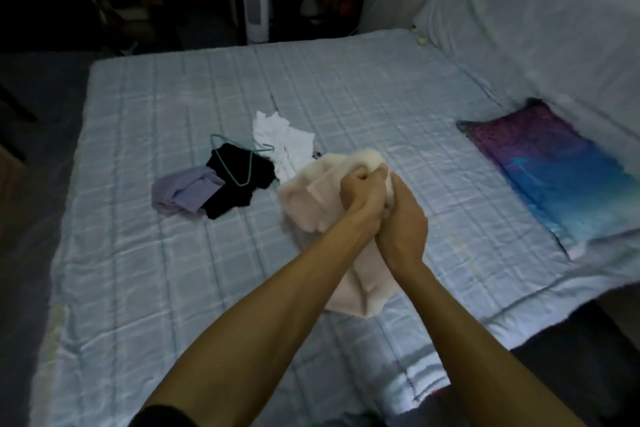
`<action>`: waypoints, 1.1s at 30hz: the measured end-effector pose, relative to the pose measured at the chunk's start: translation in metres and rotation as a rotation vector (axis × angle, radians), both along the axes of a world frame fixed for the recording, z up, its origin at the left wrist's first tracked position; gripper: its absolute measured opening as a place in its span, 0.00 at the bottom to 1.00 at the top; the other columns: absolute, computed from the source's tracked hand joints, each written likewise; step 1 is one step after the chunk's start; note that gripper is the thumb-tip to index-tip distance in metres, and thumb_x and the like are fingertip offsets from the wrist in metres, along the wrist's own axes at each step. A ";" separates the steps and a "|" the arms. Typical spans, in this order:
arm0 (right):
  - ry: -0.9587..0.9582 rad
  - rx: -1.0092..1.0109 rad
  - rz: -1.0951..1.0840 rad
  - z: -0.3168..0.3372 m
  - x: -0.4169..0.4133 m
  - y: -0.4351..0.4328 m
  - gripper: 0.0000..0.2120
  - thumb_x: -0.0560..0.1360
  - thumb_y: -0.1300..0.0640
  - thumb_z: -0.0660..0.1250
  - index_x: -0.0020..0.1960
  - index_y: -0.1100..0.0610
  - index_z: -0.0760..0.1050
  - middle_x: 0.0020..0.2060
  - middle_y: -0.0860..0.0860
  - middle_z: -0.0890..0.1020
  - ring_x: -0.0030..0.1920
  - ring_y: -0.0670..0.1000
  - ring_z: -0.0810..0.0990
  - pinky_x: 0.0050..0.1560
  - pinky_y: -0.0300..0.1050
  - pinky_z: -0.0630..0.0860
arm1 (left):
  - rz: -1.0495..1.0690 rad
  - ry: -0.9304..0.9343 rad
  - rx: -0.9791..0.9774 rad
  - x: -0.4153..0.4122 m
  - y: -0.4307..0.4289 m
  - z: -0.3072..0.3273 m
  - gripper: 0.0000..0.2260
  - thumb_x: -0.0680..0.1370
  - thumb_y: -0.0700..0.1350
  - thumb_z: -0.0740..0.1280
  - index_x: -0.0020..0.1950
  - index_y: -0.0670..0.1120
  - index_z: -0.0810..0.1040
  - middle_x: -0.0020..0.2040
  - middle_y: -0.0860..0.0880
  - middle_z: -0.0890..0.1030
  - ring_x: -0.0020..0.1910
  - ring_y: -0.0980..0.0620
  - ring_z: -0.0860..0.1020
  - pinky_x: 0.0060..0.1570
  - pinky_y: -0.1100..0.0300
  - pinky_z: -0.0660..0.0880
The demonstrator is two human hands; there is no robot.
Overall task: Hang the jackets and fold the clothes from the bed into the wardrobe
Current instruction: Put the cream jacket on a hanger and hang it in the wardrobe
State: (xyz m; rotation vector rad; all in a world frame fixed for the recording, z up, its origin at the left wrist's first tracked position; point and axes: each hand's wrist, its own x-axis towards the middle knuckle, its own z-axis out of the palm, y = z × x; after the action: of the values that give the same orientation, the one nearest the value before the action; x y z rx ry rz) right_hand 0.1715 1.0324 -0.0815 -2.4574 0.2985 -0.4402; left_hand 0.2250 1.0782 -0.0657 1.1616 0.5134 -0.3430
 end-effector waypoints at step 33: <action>0.090 -0.418 -0.230 0.145 0.036 -0.157 0.08 0.70 0.62 0.62 0.48 0.58 0.75 0.48 0.61 0.81 0.51 0.62 0.78 0.43 0.52 0.74 | 0.140 -1.077 0.712 0.056 0.013 0.162 0.12 0.75 0.39 0.64 0.52 0.52 0.83 0.39 0.55 0.82 0.35 0.60 0.75 0.35 0.61 0.69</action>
State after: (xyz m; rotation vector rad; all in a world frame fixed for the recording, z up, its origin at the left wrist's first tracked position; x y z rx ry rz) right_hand 0.2077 0.8751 0.0636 -2.8691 0.5817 -0.5337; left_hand 0.2810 1.0908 0.0967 1.7680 -0.2770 0.6409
